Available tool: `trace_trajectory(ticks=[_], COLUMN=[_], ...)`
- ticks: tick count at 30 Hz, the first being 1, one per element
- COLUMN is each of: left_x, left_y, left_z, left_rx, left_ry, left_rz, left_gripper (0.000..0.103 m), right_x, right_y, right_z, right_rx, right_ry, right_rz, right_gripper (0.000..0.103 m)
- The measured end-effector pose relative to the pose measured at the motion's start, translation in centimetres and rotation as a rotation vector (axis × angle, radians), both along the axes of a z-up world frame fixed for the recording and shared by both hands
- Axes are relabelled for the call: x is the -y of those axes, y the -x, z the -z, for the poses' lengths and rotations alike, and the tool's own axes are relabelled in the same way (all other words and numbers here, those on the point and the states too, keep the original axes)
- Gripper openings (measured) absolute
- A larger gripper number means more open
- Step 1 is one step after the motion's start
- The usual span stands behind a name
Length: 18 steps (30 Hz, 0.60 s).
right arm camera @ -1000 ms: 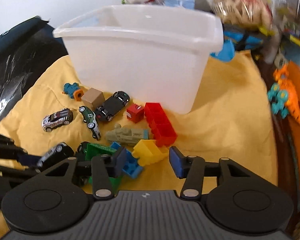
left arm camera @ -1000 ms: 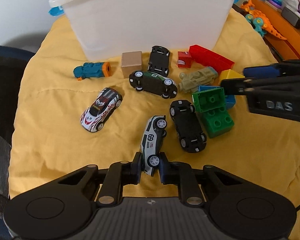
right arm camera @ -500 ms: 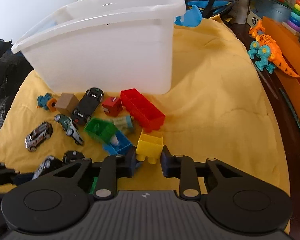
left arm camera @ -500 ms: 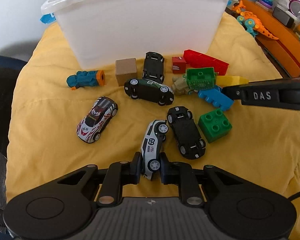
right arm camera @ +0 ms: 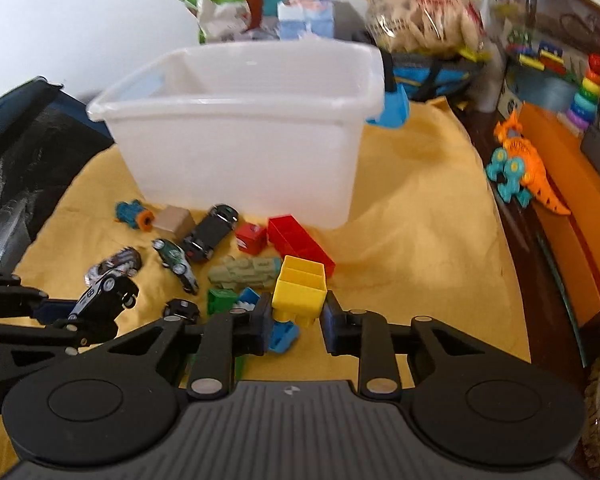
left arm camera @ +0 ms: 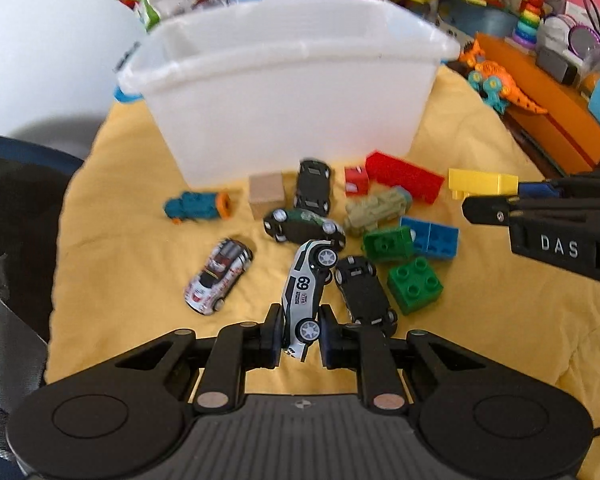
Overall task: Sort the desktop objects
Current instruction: 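Carry the car and yellow brick over the white bin and release both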
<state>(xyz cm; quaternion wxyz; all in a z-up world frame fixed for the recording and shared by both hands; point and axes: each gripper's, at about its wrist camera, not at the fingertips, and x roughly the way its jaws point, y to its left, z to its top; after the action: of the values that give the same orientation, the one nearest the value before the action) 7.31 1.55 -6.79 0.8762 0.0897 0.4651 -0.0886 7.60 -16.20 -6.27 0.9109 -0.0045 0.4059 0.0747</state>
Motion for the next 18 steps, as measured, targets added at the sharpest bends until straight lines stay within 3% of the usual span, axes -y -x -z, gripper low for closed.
trace_trajectory(ticks=[18], left_x=[0.0], left_y=[0.6], left_z=[-5.5], left_rx=[0.143], left_ry=[-0.034], left_rz=[-0.035], left_gripper=[0.021], right_x=[-0.2], right_y=[1.3], right_z=[-2.4], right_rx=[0.071], right_ry=[-0.019], right_rz=[-0.074], right_gripper=[0.028])
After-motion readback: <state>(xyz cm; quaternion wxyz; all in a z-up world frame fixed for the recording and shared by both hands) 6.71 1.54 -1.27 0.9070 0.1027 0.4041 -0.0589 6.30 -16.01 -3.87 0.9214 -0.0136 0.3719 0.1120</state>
